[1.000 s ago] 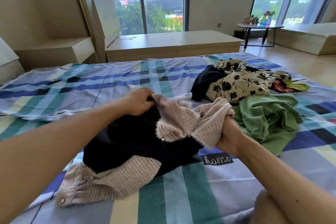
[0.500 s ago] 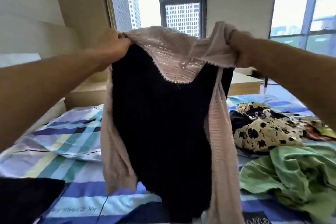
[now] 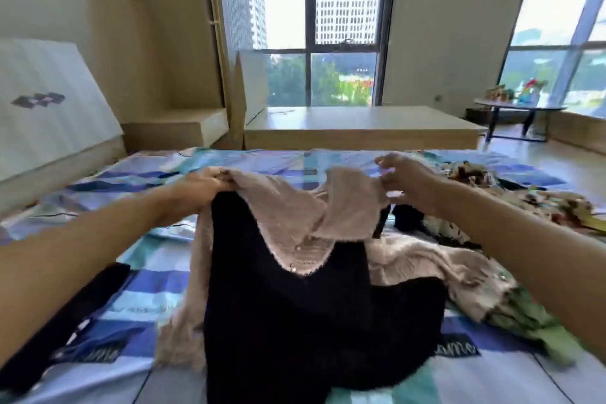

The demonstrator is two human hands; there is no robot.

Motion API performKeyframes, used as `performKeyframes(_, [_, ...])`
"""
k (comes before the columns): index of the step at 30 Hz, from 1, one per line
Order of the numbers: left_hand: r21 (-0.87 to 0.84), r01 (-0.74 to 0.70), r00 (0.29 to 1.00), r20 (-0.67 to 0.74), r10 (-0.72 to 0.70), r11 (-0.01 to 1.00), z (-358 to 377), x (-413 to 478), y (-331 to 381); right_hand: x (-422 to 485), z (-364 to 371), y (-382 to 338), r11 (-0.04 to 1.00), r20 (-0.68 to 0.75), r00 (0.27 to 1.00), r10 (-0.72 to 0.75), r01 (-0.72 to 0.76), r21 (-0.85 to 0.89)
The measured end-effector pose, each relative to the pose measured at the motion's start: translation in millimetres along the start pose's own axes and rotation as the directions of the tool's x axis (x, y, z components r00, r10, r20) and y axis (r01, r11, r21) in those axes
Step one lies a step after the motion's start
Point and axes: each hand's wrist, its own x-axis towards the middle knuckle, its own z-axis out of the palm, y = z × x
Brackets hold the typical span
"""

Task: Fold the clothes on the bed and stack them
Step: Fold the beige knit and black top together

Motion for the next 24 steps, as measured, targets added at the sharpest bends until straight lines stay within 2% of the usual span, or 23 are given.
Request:
performKeyframes(2, [0.037, 0.059, 0.998, 0.015, -0.059, 0.998, 16.6, -8.9, -44.3, -9.2, 3.8, 56.6, 0.961, 0.096, 0.994, 0.050, -0.022, -0.276])
performKeyframes(3, [0.028, 0.077, 0.997, 0.024, -0.077, 0.997, 20.7, -12.4, -65.7, -15.6, 4.5, 81.6, 0.903, 0.154, 0.985, 0.084, -0.010, -0.430])
performKeyframes(4, [-0.012, 0.101, 0.994, 0.031, -0.101, 0.995, 23.0, -16.6, -80.6, -20.0, 4.9, 103.0, 0.795, 0.194, 0.974, 0.117, 0.025, -0.606])
performKeyframes(5, [-0.028, 0.122, 0.992, 0.043, -0.121, 0.992, 22.4, -17.2, -96.6, -20.3, 3.4, 123.6, 0.631, 0.198, 0.972, 0.130, 0.073, -0.773])
performKeyframes(6, [-0.025, 0.123, 0.992, 0.040, -0.122, 0.992, 25.4, -20.3, -107.3, -23.8, 3.7, 136.1, 0.482, 0.200, 0.973, 0.116, 0.121, -0.868])
performKeyframes(7, [-0.020, 0.125, 0.991, 0.043, -0.124, 0.992, 27.2, -21.6, -119.0, -24.4, 2.2, 145.2, 0.439, 0.184, 0.979, 0.088, 0.128, -0.889])
performKeyframes(10, [-0.016, 0.141, 0.989, 0.042, -0.140, 0.990, 25.3, -23.1, -134.6, -25.4, -3.2, 147.6, 0.514, 0.191, 0.982, -0.001, 0.164, -0.842])
performKeyframes(12, [0.037, 0.195, 0.978, 0.069, -0.197, 0.980, 18.2, -21.5, -136.2, -23.4, -18.7, 137.5, 0.605, 0.223, 0.975, 0.009, 0.172, -0.777])
performKeyframes(14, [0.086, 0.248, 0.963, 0.083, -0.255, 0.965, 12.0, -23.9, -132.5, -22.2, -49.2, 115.8, 0.669, 0.184, 0.982, 0.037, 0.112, -0.735])
performKeyframes(15, [0.102, 0.251, 0.962, 0.089, -0.260, 0.963, 9.6, -23.2, -132.7, -19.2, -68.6, 105.1, 0.659, 0.136, 0.990, 0.048, 0.071, -0.748])
performKeyframes(16, [0.122, 0.248, 0.961, 0.099, -0.260, 0.961, 7.4, -23.0, -132.7, -16.8, -88.8, 95.0, 0.606, 0.073, 0.993, 0.088, 0.004, -0.795])
performKeyframes(17, [0.148, 0.230, 0.963, 0.104, -0.247, 0.962, 6.7, -22.7, -131.8, -13.5, -109.6, 89.1, 0.508, 0.006, 0.988, 0.152, -0.073, -0.859])
performKeyframes(19, [0.197, 0.211, 0.960, 0.141, -0.240, 0.957, 11.5, -26.3, -126.3, -11.1, -138.0, 83.3, 0.200, -0.133, 0.930, 0.344, -0.211, -0.957])
performKeyframes(20, [0.203, 0.205, 0.959, 0.152, -0.237, 0.958, 16.3, -27.5, -124.6, -9.7, -144.8, 83.7, 0.018, -0.191, 0.887, 0.420, -0.219, -0.976])
performKeyframes(21, [0.196, 0.194, 0.959, 0.171, -0.228, 0.961, 22.1, -28.7, -122.5, -9.6, -146.0, 83.9, -0.122, -0.217, 0.866, 0.450, -0.181, -0.976])
performKeyframes(22, [0.201, 0.180, 0.956, 0.196, -0.220, 0.963, 27.9, -30.8, -116.6, -11.6, -141.6, 84.2, -0.176, -0.198, 0.861, 0.468, -0.129, -0.976])
performKeyframes(23, [0.197, 0.171, 0.950, 0.226, -0.214, 0.965, 31.2, -31.7, -114.8, -13.1, -134.5, 86.6, -0.112, -0.132, 0.874, 0.468, -0.090, -0.990])
performKeyframes(24, [0.182, 0.176, 0.943, 0.250, -0.219, 0.967, 33.4, -31.6, -114.1, -13.9, -124.1, 90.3, 0.051, -0.023, 0.907, 0.420, -0.049, -0.998])
